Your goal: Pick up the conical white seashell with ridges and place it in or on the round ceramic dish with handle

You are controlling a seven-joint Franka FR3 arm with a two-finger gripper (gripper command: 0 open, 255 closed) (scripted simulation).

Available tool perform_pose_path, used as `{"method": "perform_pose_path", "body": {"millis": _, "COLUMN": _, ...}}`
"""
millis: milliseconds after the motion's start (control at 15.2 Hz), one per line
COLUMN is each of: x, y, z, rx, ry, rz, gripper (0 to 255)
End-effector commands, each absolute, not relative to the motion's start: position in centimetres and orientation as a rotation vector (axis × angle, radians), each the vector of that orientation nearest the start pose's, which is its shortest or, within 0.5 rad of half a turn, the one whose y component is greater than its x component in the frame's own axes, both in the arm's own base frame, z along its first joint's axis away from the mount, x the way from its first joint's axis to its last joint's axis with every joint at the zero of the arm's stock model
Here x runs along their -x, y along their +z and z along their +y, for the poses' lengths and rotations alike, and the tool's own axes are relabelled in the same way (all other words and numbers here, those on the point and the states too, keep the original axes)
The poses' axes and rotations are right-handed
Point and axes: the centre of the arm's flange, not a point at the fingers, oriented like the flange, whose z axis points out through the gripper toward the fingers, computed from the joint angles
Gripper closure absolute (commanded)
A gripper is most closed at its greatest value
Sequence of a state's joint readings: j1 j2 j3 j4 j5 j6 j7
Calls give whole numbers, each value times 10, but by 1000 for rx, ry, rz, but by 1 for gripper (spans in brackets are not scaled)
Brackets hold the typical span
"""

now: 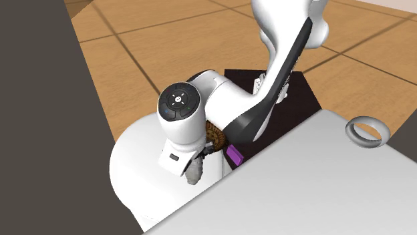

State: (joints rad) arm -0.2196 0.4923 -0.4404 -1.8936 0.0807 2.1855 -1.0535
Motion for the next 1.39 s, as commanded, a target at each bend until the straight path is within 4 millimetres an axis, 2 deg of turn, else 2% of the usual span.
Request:
{"method": "perform_pose_path", "body": {"millis": 0, "x": -495, "y": 264, "z": -365, "rx": 3052, "ry": 323, "rz": -575, "gripper": 255}}
{"method": "perform_pose_path", "body": {"millis": 396, "x": -495, "y": 294, "z": -365, "rx": 3052, "ry": 323, "rz": -575, "gripper": 255}}
{"method": "perform_pose_path", "body": {"millis": 1122, "x": -354, "y": 296, "z": -332, "rx": 3052, "ry": 323, "rz": -575, "gripper": 255}}
{"method": "perform_pose_path", "body": {"millis": 1188, "x": -345, "y": 296, "z": -330, "rx": 3052, "ry": 323, "rz": -575, "gripper": 255}}
{"method": "perform_pose_path", "body": {"millis": 1320, "x": -345, "y": 286, "z": -330, "rx": 3052, "ry": 323, "rz": -575, "gripper": 255}}
